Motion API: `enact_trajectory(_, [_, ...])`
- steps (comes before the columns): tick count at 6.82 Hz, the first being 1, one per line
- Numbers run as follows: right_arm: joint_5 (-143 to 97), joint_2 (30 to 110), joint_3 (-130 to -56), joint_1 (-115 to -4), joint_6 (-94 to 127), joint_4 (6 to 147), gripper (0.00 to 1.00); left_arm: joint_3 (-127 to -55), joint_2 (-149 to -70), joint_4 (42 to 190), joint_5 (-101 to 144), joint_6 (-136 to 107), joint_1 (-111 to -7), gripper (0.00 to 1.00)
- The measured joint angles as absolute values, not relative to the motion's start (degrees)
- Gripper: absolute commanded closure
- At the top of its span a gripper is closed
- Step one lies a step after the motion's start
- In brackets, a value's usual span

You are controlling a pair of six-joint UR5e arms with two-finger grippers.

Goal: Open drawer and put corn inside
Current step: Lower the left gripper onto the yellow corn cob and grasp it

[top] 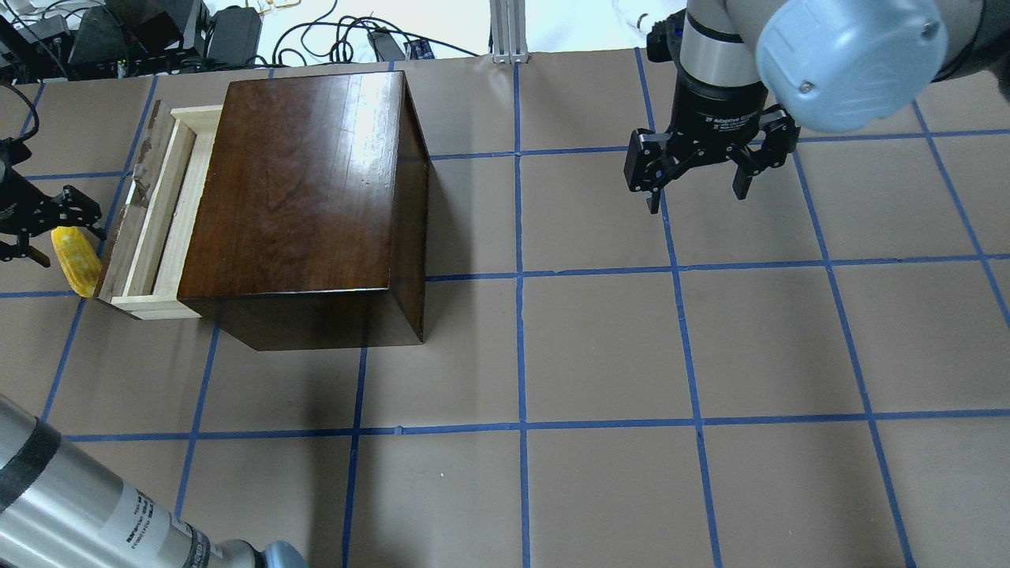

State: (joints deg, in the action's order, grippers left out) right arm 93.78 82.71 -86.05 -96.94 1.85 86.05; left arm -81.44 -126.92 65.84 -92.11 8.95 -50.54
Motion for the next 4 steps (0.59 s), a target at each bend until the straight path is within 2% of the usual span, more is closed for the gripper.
enact_trajectory(1, [93.8,82.7,-86.0,-96.9,1.8,86.0,0.00,-81.3,-127.8,65.8,-93.0,8.5,-50.5,0.22])
enact_trajectory(2, [93.8,82.7,-86.0,-96.9,1.8,86.0,0.00,-81.1,-128.5,65.8,-93.4,7.9,-50.5,0.66])
enact_trajectory(3, [93.8,82.7,-86.0,-96.9,1.8,86.0,0.00,-80.9,-128.9,65.7,-93.4,7.2,-50.5,1.00])
enact_trajectory(4, [93.8,82.7,-86.0,-96.9,1.8,86.0,0.00,-80.7,-129.1,65.5,-93.3,6.7,-50.4,1.00])
